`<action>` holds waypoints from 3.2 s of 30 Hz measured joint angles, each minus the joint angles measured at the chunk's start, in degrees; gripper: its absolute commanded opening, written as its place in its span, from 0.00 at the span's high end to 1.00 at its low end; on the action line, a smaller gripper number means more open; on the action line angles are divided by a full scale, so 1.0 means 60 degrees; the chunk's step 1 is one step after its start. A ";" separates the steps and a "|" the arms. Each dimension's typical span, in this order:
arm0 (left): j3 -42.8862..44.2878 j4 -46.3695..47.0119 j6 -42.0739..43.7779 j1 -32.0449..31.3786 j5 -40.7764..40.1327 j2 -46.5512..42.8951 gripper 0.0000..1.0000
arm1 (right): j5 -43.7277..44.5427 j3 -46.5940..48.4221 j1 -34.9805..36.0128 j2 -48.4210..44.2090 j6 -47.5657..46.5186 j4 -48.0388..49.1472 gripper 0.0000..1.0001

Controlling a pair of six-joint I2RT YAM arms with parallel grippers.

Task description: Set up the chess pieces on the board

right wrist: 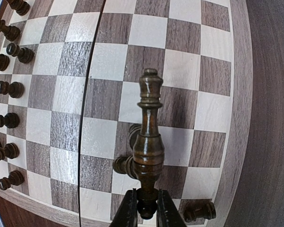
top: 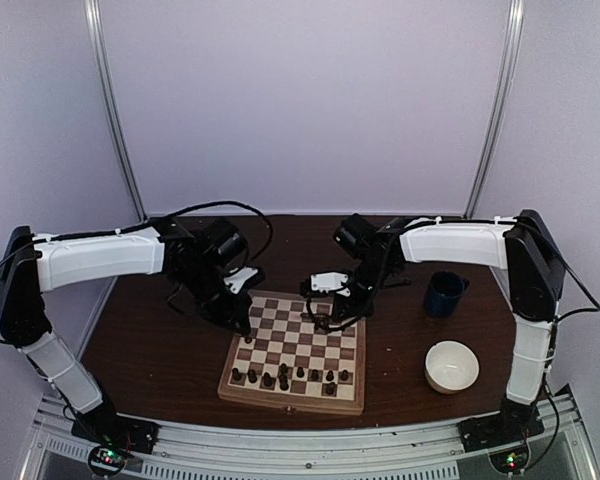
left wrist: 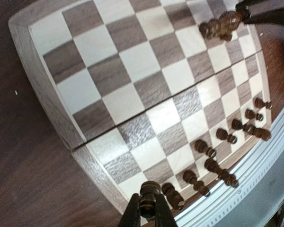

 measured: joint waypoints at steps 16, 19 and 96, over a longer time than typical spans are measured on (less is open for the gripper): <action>-0.0095 -0.1297 0.0616 -0.0958 -0.1002 0.0481 1.00 | 0.0000 0.0000 0.0000 0.0000 0.0036 -0.0142 0.89; -0.0095 -0.1290 0.0645 -0.1035 -0.0994 0.0663 1.00 | 0.0000 0.0000 0.0000 0.0000 0.0036 -0.0146 0.89; -0.3187 1.2877 -0.7967 -0.0211 0.1122 0.2448 0.70 | -0.0721 0.0000 -0.0178 0.0073 0.0495 -0.0055 0.90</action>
